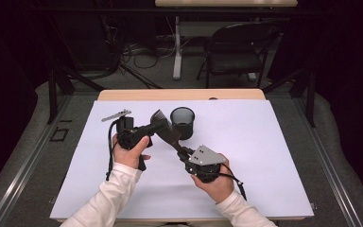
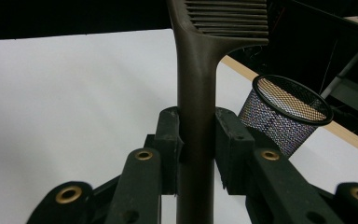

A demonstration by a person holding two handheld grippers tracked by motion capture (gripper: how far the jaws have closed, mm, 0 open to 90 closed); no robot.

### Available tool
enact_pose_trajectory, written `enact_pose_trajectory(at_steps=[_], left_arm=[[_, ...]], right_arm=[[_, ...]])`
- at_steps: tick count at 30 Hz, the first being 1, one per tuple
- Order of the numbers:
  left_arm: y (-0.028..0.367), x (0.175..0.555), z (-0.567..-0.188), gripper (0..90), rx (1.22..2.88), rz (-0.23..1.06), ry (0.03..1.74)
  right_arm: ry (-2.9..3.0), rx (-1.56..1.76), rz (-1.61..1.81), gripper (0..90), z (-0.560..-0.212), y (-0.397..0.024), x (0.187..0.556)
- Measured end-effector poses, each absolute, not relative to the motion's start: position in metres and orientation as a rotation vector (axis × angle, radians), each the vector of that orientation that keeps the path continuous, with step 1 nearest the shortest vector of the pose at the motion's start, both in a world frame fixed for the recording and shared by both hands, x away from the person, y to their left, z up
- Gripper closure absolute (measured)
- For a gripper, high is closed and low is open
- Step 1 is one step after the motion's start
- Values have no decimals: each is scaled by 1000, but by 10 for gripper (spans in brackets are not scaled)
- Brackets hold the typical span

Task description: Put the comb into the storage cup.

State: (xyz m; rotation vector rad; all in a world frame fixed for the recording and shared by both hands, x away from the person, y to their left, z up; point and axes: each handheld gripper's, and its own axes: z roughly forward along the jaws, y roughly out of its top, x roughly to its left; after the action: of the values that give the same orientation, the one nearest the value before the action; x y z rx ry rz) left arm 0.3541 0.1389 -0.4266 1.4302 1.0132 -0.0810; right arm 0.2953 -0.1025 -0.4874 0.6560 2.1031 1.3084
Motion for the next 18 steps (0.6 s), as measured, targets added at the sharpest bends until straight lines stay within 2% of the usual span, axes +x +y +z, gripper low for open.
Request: enact_pose_trajectory(at_steps=[18], left_arm=[[138,356,-429,858,1421,-89,1018]], right_arm=[[2108,676,1311,724,-489,-102,297]])
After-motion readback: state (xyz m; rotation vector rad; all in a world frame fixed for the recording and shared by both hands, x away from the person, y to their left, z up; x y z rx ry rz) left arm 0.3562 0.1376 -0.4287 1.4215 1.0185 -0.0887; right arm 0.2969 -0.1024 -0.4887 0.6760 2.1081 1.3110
